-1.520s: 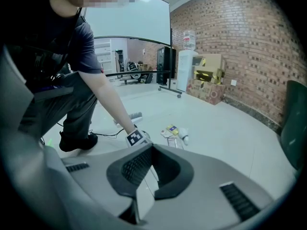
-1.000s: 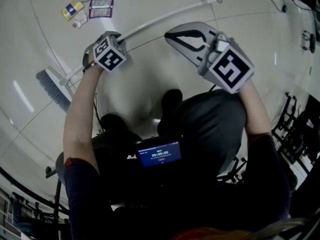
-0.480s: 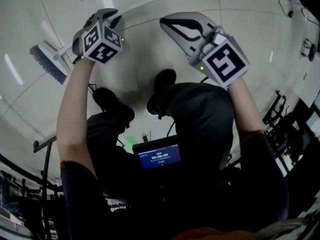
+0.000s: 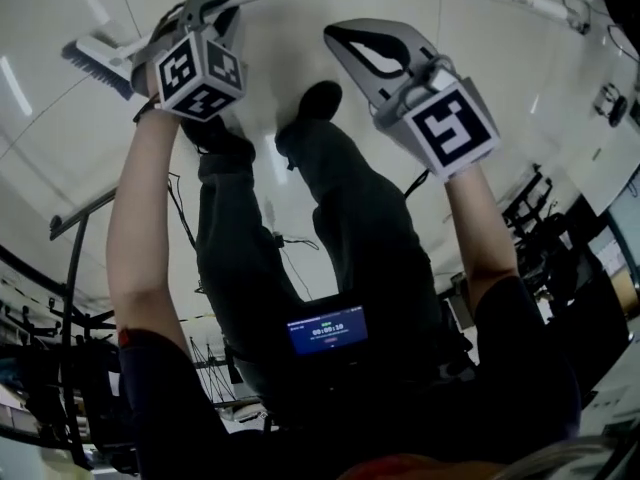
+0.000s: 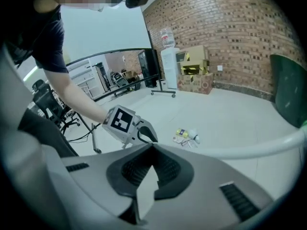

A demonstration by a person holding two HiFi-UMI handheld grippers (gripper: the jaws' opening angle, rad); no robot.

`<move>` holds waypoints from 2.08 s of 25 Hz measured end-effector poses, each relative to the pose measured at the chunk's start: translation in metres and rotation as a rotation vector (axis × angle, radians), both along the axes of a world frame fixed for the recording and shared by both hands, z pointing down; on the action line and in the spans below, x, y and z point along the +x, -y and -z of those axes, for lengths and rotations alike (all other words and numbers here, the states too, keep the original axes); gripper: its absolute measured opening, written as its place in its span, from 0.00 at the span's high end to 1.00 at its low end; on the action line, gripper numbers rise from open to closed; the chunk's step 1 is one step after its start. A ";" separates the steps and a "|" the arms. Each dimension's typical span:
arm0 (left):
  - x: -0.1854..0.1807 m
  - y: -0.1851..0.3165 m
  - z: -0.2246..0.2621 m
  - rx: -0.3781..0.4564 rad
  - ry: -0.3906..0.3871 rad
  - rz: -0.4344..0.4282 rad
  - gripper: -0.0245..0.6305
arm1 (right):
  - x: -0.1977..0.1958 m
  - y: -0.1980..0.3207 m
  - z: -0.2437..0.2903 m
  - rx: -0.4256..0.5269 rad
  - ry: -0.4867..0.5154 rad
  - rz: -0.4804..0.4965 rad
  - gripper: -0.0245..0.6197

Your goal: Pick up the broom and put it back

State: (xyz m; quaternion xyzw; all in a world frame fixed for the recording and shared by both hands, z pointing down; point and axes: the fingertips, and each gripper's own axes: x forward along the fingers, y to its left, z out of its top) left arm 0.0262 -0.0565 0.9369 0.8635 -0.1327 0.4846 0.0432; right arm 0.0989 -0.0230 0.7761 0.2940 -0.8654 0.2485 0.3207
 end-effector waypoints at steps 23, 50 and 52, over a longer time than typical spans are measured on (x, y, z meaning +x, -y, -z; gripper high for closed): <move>-0.031 0.020 0.223 0.059 0.000 0.164 0.85 | -0.013 0.035 0.200 0.049 0.127 -0.354 0.83; -0.121 0.017 0.587 0.342 0.005 0.177 0.85 | -0.159 0.029 0.626 0.536 0.339 -0.105 0.81; -0.147 0.025 0.614 0.401 0.002 0.219 0.85 | -0.177 0.029 0.649 0.550 0.389 -0.112 0.81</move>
